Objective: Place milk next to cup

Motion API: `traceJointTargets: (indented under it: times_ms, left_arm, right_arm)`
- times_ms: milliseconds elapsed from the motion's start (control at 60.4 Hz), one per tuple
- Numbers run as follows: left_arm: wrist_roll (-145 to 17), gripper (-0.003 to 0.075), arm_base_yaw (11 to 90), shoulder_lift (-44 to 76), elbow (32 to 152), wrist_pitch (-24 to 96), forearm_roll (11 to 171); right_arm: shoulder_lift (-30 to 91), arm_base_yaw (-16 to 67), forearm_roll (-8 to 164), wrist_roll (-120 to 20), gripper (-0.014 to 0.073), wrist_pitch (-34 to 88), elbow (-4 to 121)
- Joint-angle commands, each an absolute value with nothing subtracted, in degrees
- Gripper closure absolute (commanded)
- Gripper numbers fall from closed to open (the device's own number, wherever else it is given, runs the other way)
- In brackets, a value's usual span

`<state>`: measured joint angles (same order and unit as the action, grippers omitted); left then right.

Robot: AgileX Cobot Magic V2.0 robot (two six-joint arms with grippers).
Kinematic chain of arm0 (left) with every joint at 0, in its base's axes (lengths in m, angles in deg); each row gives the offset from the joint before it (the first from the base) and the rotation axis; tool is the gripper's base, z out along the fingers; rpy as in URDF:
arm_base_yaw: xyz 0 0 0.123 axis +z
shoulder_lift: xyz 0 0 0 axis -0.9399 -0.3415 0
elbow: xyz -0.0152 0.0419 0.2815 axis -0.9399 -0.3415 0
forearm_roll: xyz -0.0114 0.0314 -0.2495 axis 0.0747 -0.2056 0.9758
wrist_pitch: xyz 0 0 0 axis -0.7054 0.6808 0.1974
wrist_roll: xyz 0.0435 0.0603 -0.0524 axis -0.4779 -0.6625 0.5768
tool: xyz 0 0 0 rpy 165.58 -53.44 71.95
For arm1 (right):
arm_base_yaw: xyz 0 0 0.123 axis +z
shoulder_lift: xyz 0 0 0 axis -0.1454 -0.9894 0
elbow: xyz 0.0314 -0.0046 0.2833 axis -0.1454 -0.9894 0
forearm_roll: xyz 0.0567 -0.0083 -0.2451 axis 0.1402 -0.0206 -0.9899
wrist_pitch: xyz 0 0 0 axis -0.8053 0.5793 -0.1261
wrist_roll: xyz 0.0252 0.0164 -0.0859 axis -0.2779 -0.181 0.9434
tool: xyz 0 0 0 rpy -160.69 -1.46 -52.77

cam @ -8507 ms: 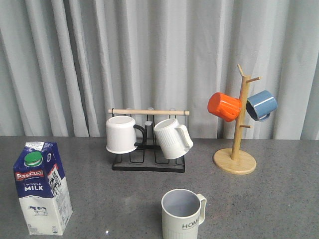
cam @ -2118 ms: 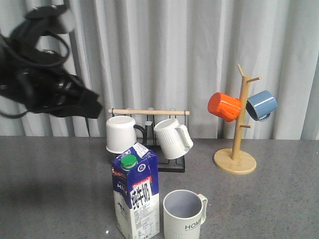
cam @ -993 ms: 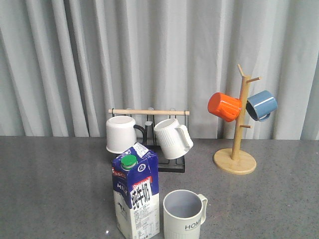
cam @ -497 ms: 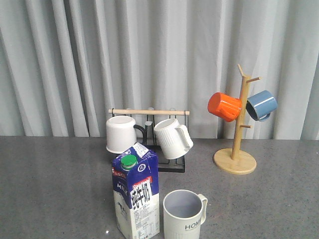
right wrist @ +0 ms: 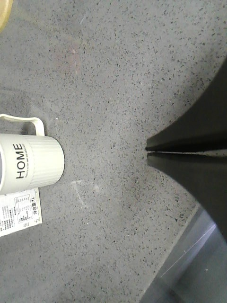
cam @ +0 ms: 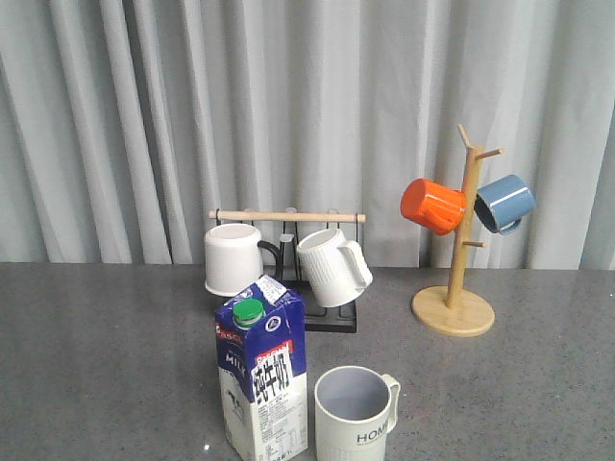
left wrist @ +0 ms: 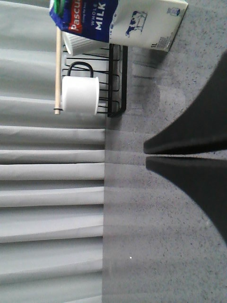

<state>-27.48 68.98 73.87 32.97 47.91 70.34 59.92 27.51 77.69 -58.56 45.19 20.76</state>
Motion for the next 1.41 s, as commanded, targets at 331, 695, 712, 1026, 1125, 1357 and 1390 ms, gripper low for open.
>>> traceJointTargets:
  times_ms: [331, 695, 712, 1026, 1125, 1357, 1390]
  left_arm:
    - [-25.47, 0.0728, 69.1, 74.0, 31.85, 51.41, 69.28]
    - [-22.67, 0.0728, 69.1, 74.0, 31.85, 51.44, 65.97]
    - [-22.67, 0.0728, 69.1, 74.0, 31.85, 51.44, 65.97]
    - [-22.67, 0.0728, 69.1, 74.0, 31.85, 51.44, 65.97]
    - [-22.67, 0.0728, 69.1, 74.0, 31.85, 51.44, 65.97]
    - [-22.67, 0.0728, 69.1, 74.0, 31.85, 51.44, 65.97]
    - [-22.67, 0.0728, 69.1, 74.0, 31.85, 51.44, 65.97]
  right_arm:
    - [59.69, 27.55, 78.1, -58.51, 0.0599, 41.51, 22.14]
    - [59.69, 27.55, 78.1, -58.51, 0.0599, 41.51, 22.14]
    - [59.69, 27.55, 78.1, -58.51, 0.0599, 41.51, 22.14]
    - [59.69, 27.55, 78.1, -58.51, 0.0599, 41.51, 22.14]
    - [59.69, 27.55, 78.1, -58.51, 0.0599, 41.51, 22.14]
    - [59.69, 27.55, 78.1, -58.51, 0.0599, 41.51, 22.14]
    - [59.69, 27.55, 78.1, -58.51, 0.0599, 41.51, 22.14]
